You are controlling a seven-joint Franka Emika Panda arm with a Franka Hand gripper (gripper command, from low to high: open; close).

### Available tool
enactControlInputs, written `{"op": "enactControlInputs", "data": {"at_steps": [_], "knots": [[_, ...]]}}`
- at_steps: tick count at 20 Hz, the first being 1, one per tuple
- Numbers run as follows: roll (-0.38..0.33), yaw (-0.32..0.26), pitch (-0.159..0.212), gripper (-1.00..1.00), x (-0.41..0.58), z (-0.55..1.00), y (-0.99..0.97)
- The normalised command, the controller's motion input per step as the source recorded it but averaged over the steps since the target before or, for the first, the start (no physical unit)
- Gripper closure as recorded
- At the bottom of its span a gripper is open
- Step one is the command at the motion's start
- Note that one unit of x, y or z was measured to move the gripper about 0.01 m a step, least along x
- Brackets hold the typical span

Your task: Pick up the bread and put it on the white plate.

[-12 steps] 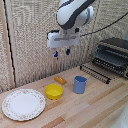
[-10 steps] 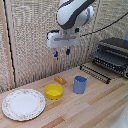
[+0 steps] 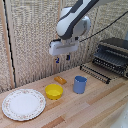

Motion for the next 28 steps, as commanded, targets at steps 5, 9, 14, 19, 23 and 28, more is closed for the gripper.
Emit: {"op": "enactControlInputs", "data": {"at_steps": [5, 9, 14, 19, 23, 28], "knots": [[0.0, 0.161, 0.065, -1.0, 0.373, -0.34, -0.31], [0.0, 0.115, 0.007, -1.0, 0.489, -0.28, -0.23], [0.0, 0.006, 0.006, -1.0, 0.487, -0.3, -0.23], [0.0, -0.009, 0.019, -1.0, 0.429, -0.31, -0.21], [-0.002, -0.017, 0.02, -1.0, 0.298, -0.23, -0.05], [-0.044, -0.041, 0.035, -1.0, 0.134, -0.13, 0.13]]}}
